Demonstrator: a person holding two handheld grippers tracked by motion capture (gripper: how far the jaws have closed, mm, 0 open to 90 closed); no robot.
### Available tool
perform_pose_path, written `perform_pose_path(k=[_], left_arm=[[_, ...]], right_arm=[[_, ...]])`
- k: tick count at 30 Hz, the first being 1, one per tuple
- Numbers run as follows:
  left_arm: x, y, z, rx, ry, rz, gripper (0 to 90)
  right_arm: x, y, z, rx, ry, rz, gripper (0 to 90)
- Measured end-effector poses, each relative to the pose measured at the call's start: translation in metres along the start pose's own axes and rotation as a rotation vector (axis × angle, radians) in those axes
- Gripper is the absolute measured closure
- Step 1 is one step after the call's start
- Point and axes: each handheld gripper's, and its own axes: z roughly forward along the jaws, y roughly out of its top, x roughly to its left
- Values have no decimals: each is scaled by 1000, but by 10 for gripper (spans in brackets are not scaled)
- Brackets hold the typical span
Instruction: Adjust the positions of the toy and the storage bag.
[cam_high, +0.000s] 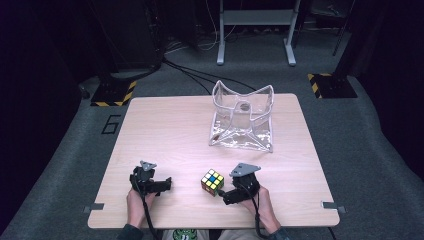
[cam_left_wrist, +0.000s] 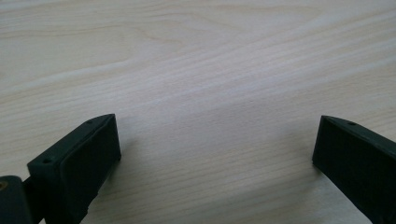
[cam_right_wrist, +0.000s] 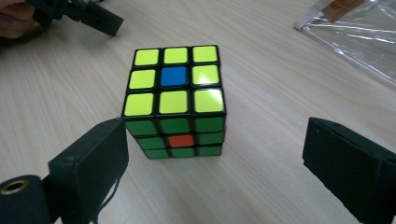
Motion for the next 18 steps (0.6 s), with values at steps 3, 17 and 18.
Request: perform_pose_path(k=[3,17,18], left_arm=[[-1,4,0,16,-26,7,18],[-6,47,3,27,-162,54,2],[-7,51,4,26,-166,57,2]], right_arm=[[-3,0,-4,-7,-8,11,65],[-41,-5,-28,16,-91,93,75],[-45,-5,-30,16,-94,100,73]])
